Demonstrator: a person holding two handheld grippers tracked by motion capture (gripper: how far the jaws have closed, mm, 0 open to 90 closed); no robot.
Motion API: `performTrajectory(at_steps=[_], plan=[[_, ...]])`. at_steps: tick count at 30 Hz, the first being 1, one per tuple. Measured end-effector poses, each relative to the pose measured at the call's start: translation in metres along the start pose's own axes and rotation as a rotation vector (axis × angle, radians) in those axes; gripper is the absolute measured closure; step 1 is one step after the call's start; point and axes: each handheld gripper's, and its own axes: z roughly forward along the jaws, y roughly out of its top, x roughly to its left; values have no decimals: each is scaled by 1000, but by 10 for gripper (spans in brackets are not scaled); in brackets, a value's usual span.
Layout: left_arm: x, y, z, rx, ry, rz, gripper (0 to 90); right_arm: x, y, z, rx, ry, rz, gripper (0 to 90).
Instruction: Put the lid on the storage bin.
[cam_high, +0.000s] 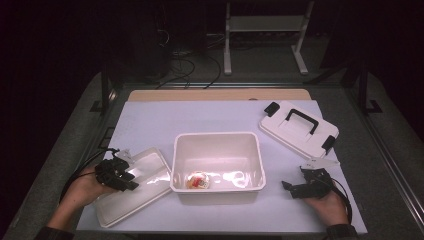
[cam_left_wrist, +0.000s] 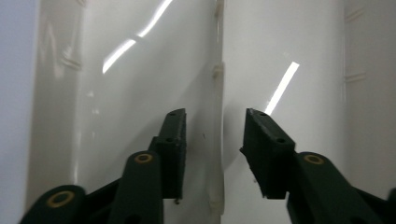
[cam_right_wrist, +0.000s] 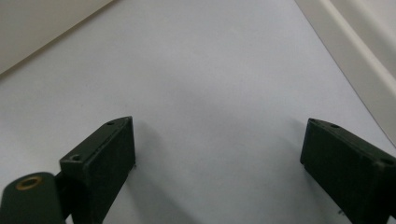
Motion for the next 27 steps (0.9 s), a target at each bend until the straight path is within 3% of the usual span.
performTrajectory(at_steps=[6,12,21,27], plan=[[2,3,3,37,2,-18,746,0,0,0,-1,0,0,93],[0,7,5,58,-6,-7,878,0,0,0,-1,0,0,92],[1,10,0,82,-20,-5,888,0,0,0,-1,0,0,93],[2,12,-15,63,-12,4,887,0,0,0,-2,-1,0,93]])
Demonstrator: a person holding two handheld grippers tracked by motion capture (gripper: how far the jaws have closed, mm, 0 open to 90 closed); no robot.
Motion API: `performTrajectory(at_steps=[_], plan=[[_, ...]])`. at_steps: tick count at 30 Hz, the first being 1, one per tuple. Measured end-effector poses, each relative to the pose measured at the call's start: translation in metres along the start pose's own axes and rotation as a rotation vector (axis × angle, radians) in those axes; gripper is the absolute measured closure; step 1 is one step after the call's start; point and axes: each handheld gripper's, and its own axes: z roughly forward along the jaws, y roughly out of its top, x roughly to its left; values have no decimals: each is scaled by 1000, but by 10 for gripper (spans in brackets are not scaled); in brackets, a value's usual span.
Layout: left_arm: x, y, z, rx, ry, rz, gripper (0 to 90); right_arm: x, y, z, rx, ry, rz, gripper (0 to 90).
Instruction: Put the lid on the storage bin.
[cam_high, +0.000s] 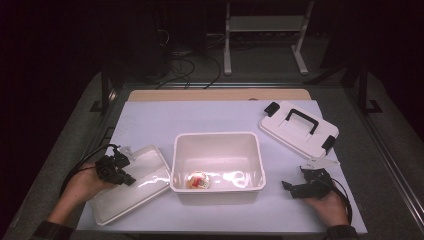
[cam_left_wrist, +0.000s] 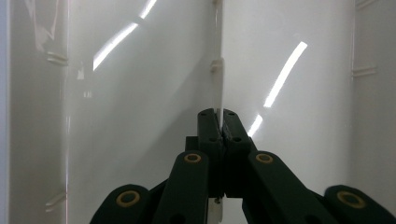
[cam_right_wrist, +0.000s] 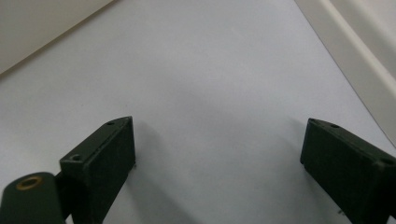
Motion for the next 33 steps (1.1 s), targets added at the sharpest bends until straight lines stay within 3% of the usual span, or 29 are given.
performTrajectory(at_steps=[12,25,33], plan=[[1,3,-34,-24,1,9,887,0,0,0,0,0,0,93],[-3,17,-77,-50,15,55,888,0,0,0,0,0,0,93],[-9,28,-99,-92,10,85,888,0,0,0,0,0,0,93]])
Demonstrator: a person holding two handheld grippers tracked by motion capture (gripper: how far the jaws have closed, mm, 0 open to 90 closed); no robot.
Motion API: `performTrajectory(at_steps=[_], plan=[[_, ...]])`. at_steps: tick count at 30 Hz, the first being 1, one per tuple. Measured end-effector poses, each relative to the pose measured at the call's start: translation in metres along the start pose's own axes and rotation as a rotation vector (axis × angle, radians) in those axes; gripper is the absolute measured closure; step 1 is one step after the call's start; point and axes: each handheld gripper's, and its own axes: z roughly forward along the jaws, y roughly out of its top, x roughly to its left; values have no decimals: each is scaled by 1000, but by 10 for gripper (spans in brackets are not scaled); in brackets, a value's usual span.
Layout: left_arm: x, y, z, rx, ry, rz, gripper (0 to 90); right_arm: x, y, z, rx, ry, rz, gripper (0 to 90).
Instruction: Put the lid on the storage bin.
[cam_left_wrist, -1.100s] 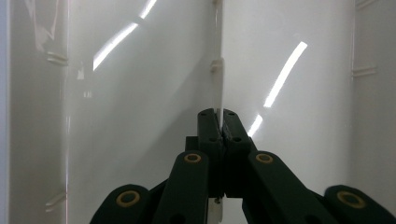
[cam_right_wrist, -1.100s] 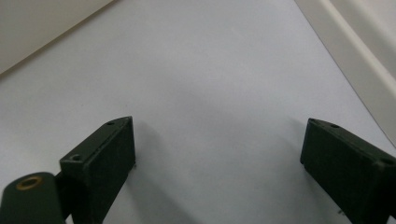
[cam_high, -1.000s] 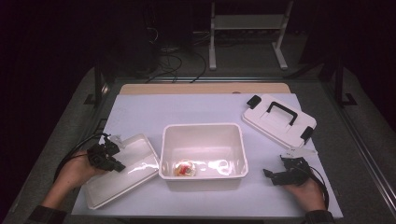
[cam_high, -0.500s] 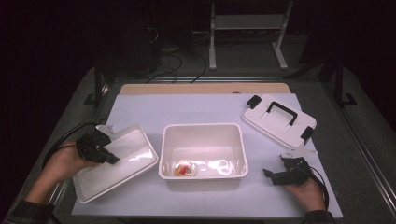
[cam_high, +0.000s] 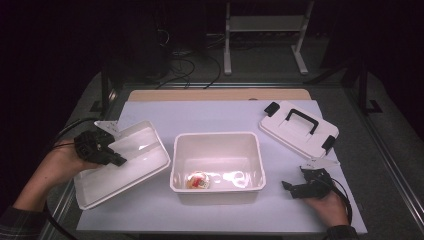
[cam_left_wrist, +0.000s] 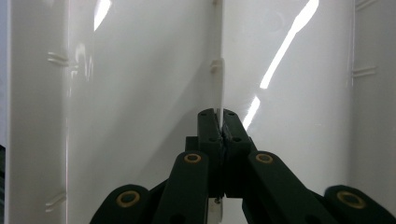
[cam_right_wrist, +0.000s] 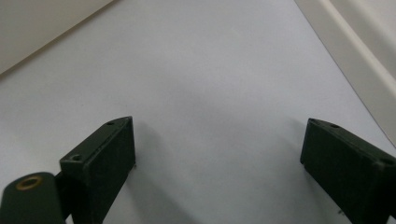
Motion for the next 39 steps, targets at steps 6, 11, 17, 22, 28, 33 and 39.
performTrajectory(at_steps=[6,11,17,22,28,33,39], plan=[[-4,13,-6,-17,-15,32,888,0,0,0,0,0,1,93],[-9,26,-7,-26,-30,71,888,0,0,0,0,0,0,93],[-17,48,-4,-26,-50,124,888,0,0,0,0,0,0,93],[-24,67,-1,-14,-59,165,887,0,0,0,0,0,-1,93],[-31,89,2,-15,-72,201,888,0,0,0,-1,0,-2,93],[-38,105,5,-8,-77,233,888,0,0,0,-1,0,-2,93],[-48,126,8,-10,-82,277,888,0,0,0,-3,0,-4,93]])
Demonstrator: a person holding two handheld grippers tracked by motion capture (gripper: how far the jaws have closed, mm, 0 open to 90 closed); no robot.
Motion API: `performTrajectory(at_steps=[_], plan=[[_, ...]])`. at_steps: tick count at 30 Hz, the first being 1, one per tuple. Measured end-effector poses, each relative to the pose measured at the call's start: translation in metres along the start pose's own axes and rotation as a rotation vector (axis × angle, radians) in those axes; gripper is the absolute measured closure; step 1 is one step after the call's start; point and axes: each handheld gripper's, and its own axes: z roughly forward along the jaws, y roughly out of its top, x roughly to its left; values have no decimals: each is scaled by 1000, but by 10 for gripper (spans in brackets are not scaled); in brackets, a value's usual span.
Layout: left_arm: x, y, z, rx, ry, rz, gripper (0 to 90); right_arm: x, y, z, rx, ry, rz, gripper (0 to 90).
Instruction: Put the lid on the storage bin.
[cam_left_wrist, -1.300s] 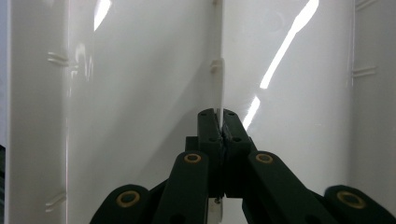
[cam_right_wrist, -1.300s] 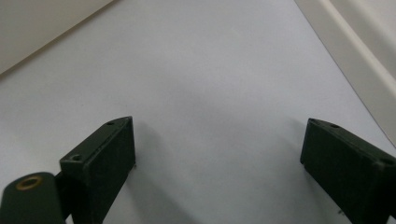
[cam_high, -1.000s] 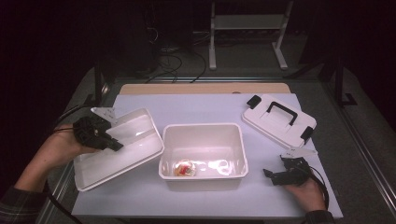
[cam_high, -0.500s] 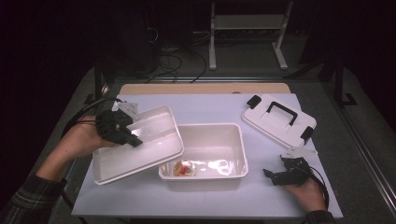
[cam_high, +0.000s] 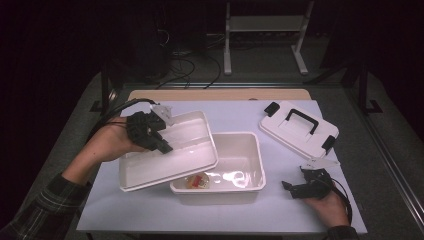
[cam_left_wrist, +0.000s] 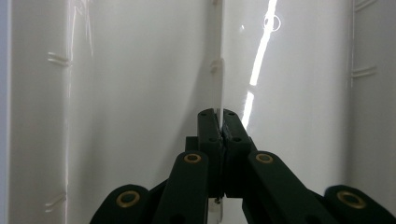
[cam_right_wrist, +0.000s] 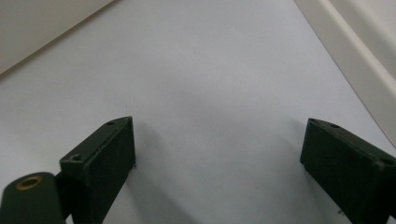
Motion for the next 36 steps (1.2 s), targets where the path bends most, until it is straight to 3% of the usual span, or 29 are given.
performTrajectory(at_steps=[5,13,25,36], plan=[[-4,16,5,-18,-11,34,887,0,0,0,1,0,2,93],[-9,43,18,-5,-37,90,887,0,0,0,1,0,3,93],[-12,79,45,-16,-81,141,888,0,0,0,2,1,4,93],[-10,92,71,13,-82,161,887,0,0,0,2,1,5,93]])
